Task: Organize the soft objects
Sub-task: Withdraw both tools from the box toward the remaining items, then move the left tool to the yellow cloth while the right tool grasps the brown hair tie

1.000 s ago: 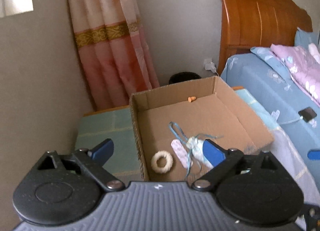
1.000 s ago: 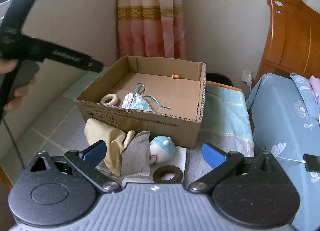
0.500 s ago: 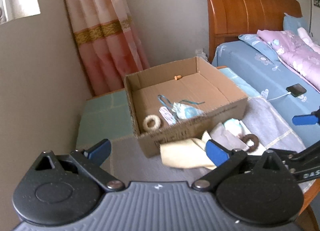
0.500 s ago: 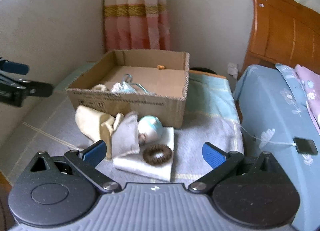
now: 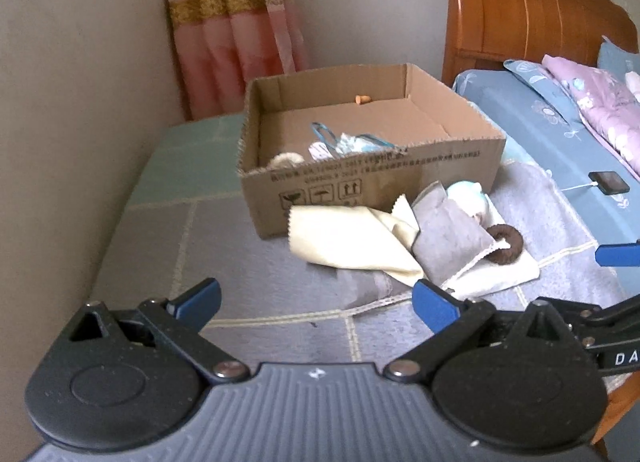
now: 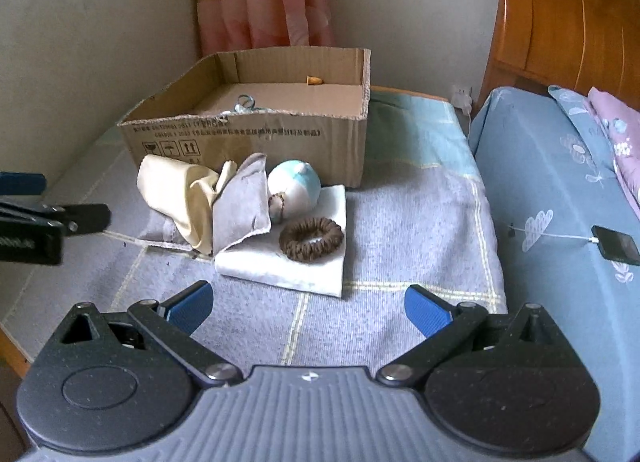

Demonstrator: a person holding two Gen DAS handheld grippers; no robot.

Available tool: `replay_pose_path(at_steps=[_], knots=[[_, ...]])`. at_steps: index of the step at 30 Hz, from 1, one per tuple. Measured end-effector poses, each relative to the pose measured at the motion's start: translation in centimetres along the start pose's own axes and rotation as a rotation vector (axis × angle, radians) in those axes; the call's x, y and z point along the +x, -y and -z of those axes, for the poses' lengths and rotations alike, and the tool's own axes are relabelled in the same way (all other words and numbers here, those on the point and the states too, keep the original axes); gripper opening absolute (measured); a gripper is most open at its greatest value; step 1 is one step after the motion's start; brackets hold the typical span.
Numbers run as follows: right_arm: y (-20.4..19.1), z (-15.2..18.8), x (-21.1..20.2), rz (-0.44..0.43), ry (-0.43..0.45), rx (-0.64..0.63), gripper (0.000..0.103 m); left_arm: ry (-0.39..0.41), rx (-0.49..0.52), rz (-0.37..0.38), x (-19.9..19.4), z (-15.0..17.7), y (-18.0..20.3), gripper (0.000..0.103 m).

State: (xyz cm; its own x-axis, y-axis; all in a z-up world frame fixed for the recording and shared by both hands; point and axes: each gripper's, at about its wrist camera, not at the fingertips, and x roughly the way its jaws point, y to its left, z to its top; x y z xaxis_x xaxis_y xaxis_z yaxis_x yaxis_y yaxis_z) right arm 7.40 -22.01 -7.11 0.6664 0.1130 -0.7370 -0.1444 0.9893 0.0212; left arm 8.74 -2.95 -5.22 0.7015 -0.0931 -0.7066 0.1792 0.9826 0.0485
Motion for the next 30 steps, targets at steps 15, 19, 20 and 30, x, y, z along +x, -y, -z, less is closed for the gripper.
replay_pose_path(at_steps=[15,19,20,30], knots=[[0.9,-0.1,2.9,0.008,0.016,-0.003,0.103,-0.067,0.033,0.033,4.5,0.2,1.5,0.101],[0.9,-0.4,3.6,0.012,0.026,-0.016,0.102,-0.073,0.038,0.037,5.4,0.1,1.6,0.101],[0.8,-0.5,3.7,0.008,0.025,-0.016,0.102,-0.071,0.04,0.042,5.6,0.1,1.7,0.101],[1.0,-1.1,4.3,-0.025,0.032,-0.009,0.102,-0.037,0.088,0.04,7.6,-1.4,2.0,0.101]])
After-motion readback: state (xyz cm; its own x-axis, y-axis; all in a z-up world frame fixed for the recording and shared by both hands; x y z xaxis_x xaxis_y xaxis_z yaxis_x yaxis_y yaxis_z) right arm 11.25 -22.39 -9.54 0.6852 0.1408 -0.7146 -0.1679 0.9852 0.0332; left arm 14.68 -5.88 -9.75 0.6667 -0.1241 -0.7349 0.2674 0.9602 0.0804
